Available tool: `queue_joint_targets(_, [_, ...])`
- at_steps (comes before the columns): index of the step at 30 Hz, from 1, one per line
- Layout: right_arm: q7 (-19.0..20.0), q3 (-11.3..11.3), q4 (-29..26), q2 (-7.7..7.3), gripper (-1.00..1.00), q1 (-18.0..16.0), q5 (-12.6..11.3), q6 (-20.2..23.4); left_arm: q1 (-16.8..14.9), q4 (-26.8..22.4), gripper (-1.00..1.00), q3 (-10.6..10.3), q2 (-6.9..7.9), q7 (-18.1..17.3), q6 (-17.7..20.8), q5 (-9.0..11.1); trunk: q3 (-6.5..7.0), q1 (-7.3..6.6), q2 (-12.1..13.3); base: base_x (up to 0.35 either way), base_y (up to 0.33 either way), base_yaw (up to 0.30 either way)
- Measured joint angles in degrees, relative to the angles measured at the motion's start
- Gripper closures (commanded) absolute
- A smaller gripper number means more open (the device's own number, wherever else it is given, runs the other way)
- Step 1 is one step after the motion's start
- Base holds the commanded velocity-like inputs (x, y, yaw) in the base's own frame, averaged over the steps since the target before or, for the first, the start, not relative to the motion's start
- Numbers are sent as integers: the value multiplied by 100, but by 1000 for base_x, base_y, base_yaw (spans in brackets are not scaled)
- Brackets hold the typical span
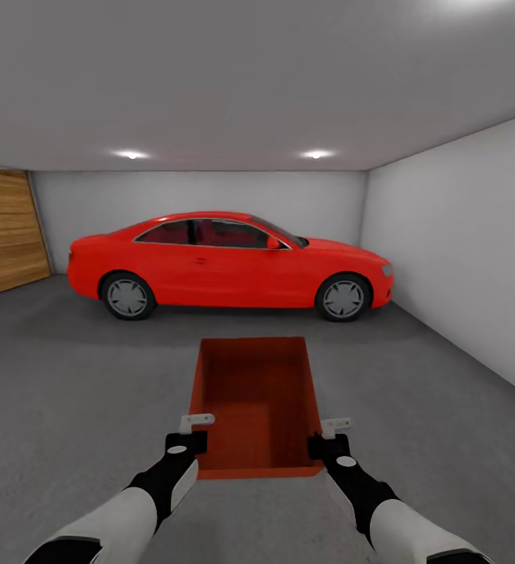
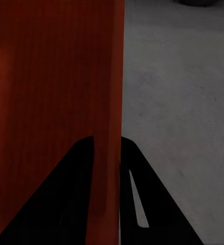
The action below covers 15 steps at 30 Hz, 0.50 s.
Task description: Move the two storage containers from the living room to the garage. In the garage, place one container on the floor and stack the other container on top of it (either order is fine).
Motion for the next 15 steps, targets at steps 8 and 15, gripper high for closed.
queue_joint_targets(8, [0,1,0,0,100,0,0,-1,0,2,100,3,0,-1,-3,-1,0,0,0,322,0,0])
queue_joint_targets(15, [0,-1,0,0,100,0,0,0,0,-1,100,1,0,-1,1,-2,0,0,0,322,0,0])
